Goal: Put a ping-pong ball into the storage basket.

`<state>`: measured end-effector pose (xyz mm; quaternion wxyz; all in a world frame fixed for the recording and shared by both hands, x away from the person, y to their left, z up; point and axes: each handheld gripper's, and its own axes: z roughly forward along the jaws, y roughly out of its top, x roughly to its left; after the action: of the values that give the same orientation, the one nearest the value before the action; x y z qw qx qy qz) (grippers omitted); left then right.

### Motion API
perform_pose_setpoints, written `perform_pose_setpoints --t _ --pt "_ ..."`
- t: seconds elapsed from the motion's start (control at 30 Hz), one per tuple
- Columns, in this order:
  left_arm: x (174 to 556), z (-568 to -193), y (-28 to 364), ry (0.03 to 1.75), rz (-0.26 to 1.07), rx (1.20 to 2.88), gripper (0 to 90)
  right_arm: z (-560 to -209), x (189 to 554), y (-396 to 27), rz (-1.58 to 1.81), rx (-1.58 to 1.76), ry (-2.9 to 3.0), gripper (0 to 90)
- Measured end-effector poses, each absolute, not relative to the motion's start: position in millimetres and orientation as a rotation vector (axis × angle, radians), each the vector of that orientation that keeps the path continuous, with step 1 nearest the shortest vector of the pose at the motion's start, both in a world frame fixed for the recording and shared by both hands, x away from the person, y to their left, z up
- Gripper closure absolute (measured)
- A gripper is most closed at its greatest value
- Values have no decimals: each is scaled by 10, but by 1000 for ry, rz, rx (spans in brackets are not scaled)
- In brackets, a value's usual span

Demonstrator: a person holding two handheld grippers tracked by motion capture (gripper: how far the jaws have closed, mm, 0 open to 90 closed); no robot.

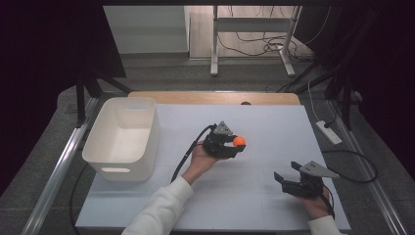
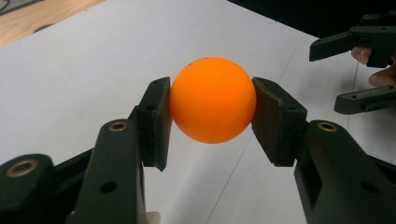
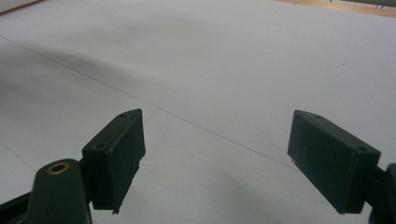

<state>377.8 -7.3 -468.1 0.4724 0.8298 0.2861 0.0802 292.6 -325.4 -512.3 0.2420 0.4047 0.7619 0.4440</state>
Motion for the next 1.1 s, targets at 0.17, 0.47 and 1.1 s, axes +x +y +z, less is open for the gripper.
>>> perform_pose_setpoints --t 0.17,0.47,1.1 --pt "3754 -4656 -24 707 207 2019 506 -5121 2925 -3251 1216 1108 2082 189" --pt "3717 -4588 37 703 219 1999 506 -5121 2927 -3251 1221 1110 2081 189" --pt "3678 -4491 246 722 243 1952 506 -5120 2925 -3247 1219 1109 2081 189"
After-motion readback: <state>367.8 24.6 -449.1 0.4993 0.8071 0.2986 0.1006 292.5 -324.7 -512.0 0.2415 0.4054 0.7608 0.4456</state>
